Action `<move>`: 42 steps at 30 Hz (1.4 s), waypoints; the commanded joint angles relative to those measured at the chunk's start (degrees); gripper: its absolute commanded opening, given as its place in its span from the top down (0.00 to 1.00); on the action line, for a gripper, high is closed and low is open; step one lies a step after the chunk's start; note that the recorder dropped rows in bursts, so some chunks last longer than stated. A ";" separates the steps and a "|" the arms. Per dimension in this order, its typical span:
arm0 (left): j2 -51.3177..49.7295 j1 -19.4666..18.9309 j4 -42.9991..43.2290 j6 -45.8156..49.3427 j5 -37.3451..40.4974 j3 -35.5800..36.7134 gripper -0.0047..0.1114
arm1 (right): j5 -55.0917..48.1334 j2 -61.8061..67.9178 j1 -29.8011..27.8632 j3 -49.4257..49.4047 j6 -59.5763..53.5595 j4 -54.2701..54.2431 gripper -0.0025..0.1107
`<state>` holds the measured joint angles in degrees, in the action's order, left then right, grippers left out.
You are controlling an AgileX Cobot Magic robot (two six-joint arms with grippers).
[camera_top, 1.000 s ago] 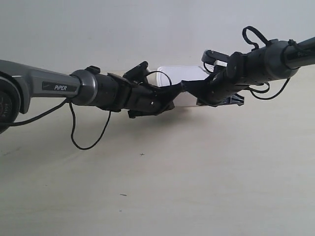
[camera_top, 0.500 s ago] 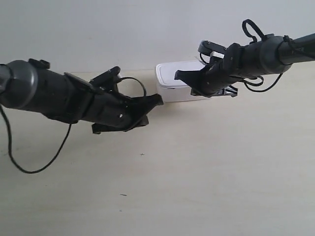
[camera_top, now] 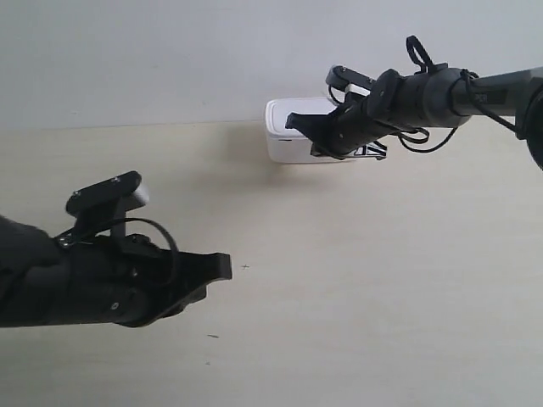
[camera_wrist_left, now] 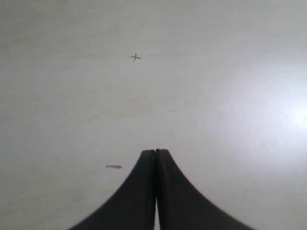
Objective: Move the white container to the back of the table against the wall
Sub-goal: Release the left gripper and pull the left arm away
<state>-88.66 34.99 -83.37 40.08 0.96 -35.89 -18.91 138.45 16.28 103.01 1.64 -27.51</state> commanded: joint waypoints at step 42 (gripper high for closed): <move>44.86 0.40 0.14 -0.05 0.59 26.06 0.96 | 1.96 6.32 -1.72 10.01 -0.11 4.56 0.98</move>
<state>-44.11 34.99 -83.37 40.08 1.09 -10.10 -18.38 144.93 15.10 112.40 1.71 -23.67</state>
